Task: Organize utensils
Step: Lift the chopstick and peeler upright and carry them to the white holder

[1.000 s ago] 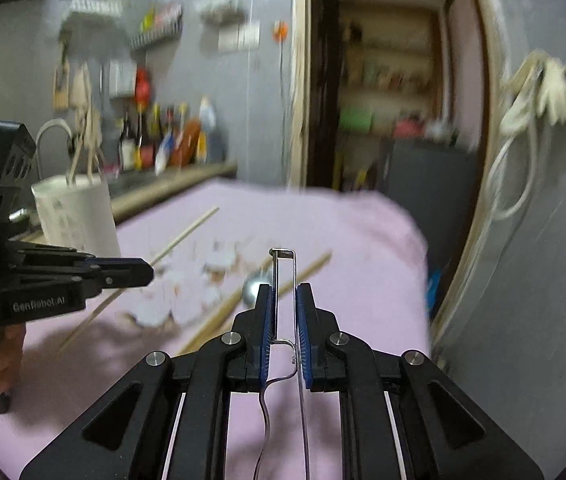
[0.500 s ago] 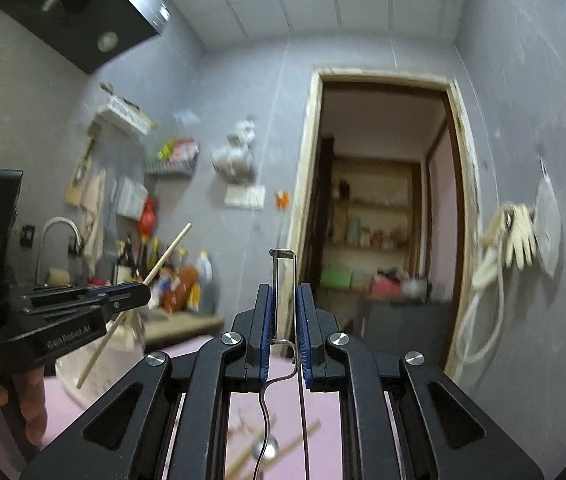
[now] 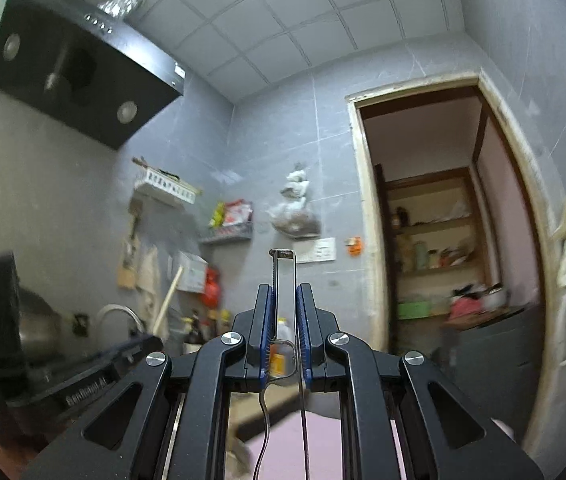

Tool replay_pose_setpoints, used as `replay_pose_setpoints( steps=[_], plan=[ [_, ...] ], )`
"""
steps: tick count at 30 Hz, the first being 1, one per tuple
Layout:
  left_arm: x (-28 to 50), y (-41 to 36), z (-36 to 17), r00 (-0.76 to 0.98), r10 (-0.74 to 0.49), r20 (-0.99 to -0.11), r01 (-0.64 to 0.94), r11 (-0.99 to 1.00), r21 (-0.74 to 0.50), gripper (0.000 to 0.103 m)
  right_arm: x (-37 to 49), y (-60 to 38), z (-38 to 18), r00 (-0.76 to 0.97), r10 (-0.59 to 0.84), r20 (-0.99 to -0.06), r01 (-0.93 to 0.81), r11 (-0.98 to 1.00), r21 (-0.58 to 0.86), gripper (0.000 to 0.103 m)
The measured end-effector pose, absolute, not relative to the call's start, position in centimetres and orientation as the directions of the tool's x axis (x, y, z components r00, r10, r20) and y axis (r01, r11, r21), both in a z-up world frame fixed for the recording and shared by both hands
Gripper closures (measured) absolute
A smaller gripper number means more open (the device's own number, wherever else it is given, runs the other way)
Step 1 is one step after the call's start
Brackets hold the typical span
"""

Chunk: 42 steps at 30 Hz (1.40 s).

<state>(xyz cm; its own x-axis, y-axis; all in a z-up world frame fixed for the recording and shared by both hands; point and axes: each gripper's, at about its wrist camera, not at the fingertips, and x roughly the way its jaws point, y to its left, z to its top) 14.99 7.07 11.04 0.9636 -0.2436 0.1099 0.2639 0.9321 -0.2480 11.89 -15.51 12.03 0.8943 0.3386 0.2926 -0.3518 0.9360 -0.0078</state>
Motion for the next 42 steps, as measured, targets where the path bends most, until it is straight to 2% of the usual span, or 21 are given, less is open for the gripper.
replay_pose_setpoints(
  steps=[7,13,21,33,42],
  plan=[
    [18.2,11.8,10.0,0.980,-0.167,0.107,0.196,0.903,-0.382,0.100,15.2,-12.3,11.8,0.857,0.409,0.314,-0.450,0.890,0.070,0.093],
    [20.8,14.3,8.5,0.986,-0.154,0.066,0.166,0.864,-0.475,0.100,17.8,-10.9,10.7,0.865,0.413,0.284,-0.466,0.872,0.150,0.093],
    [20.7,12.8,6.4,0.992,-0.102,0.076,0.125,0.897,-0.424,0.100,20.0,-10.1,8.2,0.875,0.423,0.234,-0.467,0.866,0.179,0.093],
    [21.2,12.0,5.0,0.992,-0.116,0.043,0.123,0.903,-0.412,0.100,20.9,-9.1,6.3,0.893,0.411,0.185,-0.440,0.884,0.160,0.093],
    [20.6,10.0,4.7,0.988,-0.151,-0.013,0.140,0.944,-0.298,0.100,20.8,-8.9,5.4,0.891,0.428,0.151,-0.446,0.887,0.118,0.092]
  ],
)
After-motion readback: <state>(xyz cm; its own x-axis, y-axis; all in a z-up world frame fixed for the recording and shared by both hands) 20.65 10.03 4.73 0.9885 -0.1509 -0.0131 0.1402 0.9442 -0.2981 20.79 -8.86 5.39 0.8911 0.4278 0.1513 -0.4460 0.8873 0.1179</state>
